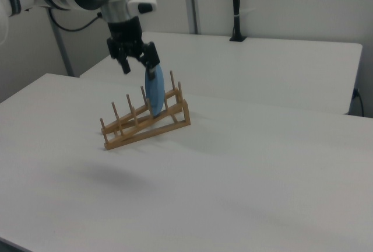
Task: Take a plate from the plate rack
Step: 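Move the open gripper down toward the blue plate's rim in the rack, then lower the gripper around the plate rim and close it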
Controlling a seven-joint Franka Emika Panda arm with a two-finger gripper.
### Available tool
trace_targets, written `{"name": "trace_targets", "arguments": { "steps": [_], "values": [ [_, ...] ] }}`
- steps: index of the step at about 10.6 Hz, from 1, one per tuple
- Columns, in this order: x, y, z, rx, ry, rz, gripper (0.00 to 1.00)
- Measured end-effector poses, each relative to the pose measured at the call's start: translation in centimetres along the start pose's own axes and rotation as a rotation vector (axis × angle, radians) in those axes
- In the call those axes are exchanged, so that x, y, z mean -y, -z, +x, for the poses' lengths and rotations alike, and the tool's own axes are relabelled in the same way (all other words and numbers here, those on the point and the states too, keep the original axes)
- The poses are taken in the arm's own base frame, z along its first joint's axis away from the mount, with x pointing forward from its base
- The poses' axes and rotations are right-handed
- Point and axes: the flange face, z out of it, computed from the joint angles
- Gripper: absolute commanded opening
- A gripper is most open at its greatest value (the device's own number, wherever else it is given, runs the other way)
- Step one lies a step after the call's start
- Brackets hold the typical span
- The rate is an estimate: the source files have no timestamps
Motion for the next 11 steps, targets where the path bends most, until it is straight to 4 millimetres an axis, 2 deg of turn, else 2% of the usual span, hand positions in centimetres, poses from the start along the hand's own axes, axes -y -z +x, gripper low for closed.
{"name": "trace_targets", "arguments": {
  "steps": [2,3,5,6,8,10,11],
  "values": [
    [0.0,2.4,2.1,-0.211,0.007,-0.004,0.83],
    [0.0,2.6,3.1,-0.289,0.025,-0.041,0.77],
    [1.1,0.1,5.6,-0.381,0.107,-0.155,0.75],
    [2.6,-1.3,6.9,-0.44,0.168,-0.202,0.74],
    [6.7,-2.6,7.5,-0.484,0.266,-0.238,0.72],
    [10.4,-1.7,6.9,-0.507,0.32,-0.227,0.64],
    [12.2,-1.5,6.6,-0.516,0.354,-0.237,0.64]
  ]
}}
